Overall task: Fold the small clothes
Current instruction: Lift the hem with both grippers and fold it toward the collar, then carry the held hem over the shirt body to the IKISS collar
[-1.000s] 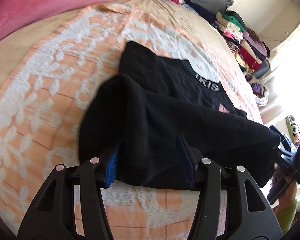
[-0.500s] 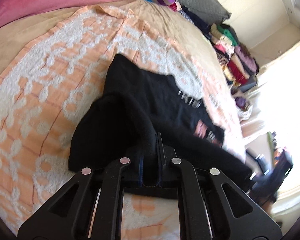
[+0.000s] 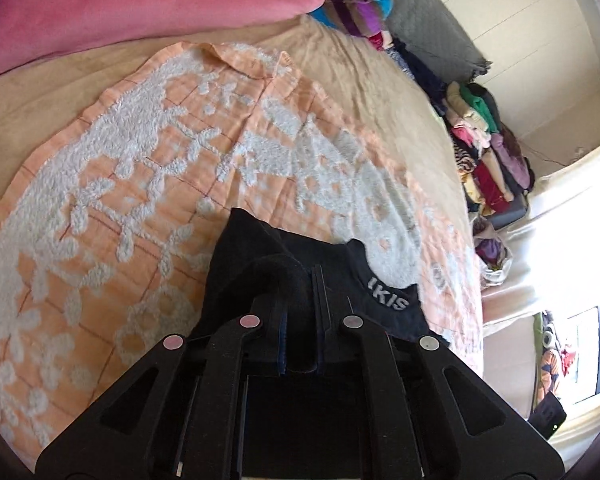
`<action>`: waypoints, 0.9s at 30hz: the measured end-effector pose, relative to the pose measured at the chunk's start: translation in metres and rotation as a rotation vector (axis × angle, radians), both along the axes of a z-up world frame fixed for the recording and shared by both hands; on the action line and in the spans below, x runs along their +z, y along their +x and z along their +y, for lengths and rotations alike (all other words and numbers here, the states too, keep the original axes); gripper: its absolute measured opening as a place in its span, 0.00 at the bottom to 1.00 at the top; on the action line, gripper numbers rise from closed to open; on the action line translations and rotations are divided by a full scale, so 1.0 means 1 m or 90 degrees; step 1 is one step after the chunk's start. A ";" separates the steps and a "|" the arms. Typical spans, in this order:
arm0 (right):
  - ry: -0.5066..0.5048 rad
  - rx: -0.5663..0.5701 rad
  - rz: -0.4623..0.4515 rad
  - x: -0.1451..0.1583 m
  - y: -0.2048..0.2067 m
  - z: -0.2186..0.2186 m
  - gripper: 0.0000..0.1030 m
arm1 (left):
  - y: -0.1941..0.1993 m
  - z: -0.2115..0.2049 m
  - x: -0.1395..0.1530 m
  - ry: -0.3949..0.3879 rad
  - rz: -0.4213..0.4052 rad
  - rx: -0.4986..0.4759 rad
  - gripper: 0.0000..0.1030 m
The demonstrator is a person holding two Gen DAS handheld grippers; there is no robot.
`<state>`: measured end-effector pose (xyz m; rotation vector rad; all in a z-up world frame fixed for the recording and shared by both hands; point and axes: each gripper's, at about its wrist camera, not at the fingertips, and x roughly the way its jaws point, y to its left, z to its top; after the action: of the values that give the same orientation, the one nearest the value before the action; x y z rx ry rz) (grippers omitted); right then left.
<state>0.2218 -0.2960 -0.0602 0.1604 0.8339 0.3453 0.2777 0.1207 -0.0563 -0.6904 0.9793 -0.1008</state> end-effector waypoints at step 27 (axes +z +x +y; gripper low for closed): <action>-0.321 0.184 -0.057 -0.054 -0.024 0.110 0.49 | -0.043 0.005 0.000 0.120 -0.071 -0.020 0.39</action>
<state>0.1979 -0.1857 -0.1141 -0.4470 0.8319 0.3984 0.2351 0.1253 -0.0564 -0.4911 0.8801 -0.0730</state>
